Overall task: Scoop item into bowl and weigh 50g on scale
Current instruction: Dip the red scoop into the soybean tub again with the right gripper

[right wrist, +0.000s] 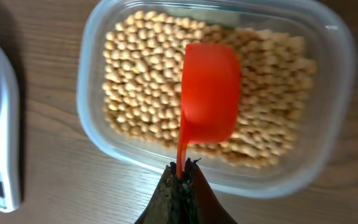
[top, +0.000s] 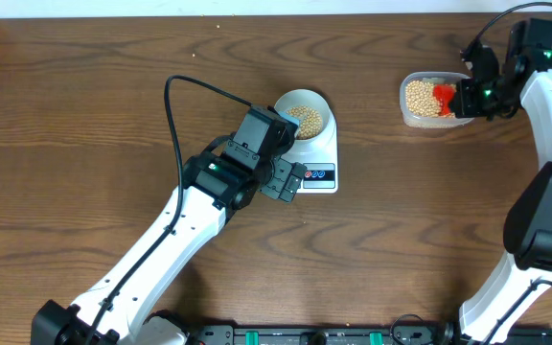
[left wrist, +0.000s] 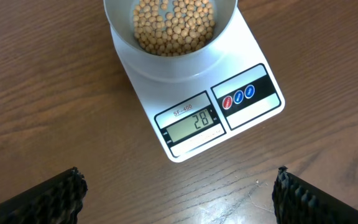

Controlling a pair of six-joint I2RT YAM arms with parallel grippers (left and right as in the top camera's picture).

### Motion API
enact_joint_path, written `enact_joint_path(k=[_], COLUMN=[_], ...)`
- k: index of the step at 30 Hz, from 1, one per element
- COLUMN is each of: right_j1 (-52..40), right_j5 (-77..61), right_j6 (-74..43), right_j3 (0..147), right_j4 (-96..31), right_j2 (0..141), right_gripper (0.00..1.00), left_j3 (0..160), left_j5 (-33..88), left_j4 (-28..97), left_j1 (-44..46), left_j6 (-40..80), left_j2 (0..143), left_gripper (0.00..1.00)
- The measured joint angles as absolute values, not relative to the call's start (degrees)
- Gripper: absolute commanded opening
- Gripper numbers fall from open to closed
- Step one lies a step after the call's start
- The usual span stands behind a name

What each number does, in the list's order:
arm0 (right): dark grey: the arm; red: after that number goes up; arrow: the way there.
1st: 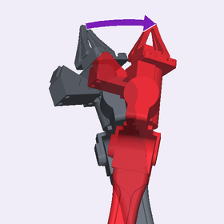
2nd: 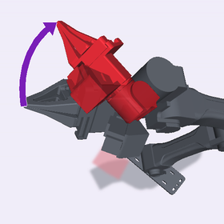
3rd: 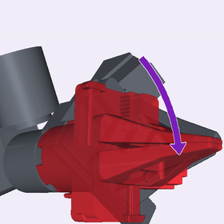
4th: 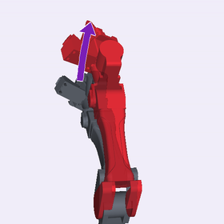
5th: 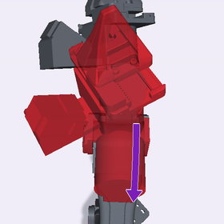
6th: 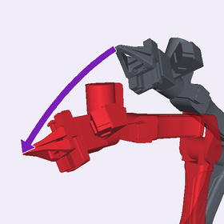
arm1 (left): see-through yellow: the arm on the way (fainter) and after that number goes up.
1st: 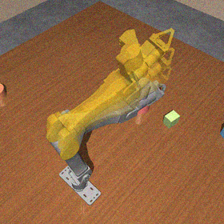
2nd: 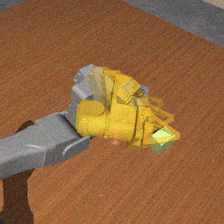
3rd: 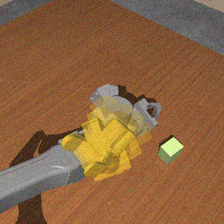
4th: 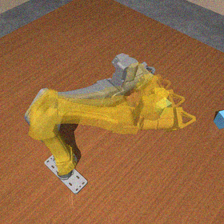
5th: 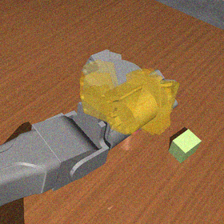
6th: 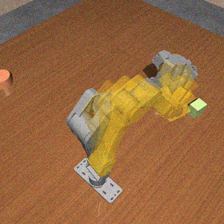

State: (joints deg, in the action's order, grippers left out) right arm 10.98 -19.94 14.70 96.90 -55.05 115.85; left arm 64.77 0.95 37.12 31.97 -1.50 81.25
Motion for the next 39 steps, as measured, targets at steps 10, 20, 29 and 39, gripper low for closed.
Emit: enact_joint_path(k=[10,20,29,39], right_j1=[11.8,18.5,20.4,23.0], right_j5=[-27.3,-34.2,-36.7,-43.5], right_j6=[13.8,13.2,13.2,11.8], right_j3=[96.9,96.9,96.9,96.9], right_j4=[-55.3,-55.9,-56.0,-55.0], right_j2=[118.9,118.9,118.9,118.9], right_gripper=[0.01,0.01,0.01,0.01], left_j3=[64.8,64.8,64.8,64.8], left_j5=[1.0,1.0,1.0,1.0], left_j4=[37.1,37.1,37.1,37.1], left_j1=[32.0,32.0,32.0,32.0], left_j6=[-1.5,-1.5,-1.5,-1.5], left_j2=[81.3,81.3,81.3,81.3], left_gripper=[0.98,0.98,0.98,0.98])
